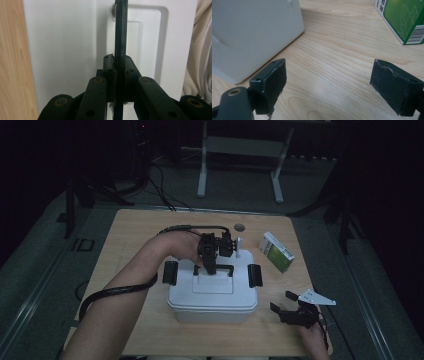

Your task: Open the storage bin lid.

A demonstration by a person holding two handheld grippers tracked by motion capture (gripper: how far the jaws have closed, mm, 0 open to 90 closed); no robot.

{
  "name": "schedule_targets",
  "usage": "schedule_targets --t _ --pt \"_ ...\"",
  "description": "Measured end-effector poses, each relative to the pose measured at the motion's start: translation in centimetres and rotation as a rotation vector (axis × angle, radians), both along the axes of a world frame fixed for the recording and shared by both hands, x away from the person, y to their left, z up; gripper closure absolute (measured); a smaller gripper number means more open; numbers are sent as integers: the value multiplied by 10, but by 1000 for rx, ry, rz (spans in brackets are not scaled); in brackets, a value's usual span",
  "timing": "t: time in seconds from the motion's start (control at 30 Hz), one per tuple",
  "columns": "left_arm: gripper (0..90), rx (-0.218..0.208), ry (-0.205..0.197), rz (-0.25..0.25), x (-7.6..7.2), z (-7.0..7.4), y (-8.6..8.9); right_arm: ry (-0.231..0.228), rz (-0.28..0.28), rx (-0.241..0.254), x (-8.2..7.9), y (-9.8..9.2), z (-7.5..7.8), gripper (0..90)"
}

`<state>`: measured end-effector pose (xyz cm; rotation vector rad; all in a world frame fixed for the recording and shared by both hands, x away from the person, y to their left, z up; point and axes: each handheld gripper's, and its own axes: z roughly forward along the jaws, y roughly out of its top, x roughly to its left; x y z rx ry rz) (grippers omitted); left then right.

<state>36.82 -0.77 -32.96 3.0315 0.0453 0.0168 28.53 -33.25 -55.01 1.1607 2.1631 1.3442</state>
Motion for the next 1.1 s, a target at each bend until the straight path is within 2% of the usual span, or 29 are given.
schedule_targets --t 0.17,0.37,0.5,0.83,1.1 --pt "839 -20 -2 17 -2 9 8 1 -1 4 0 0 0 132" --pt "838 -51 6 36 -2 11 21 2 -4 7 0 -1 1 132" --pt "839 -57 12 46 -2 13 30 3 -3 0 1 -1 1 133" --pt "839 -87 13 103 -2 18 64 4 -4 -5 0 0 0 132" --pt "839 -89 12 163 -7 19 98 7 -7 -10 1 1 0 133"
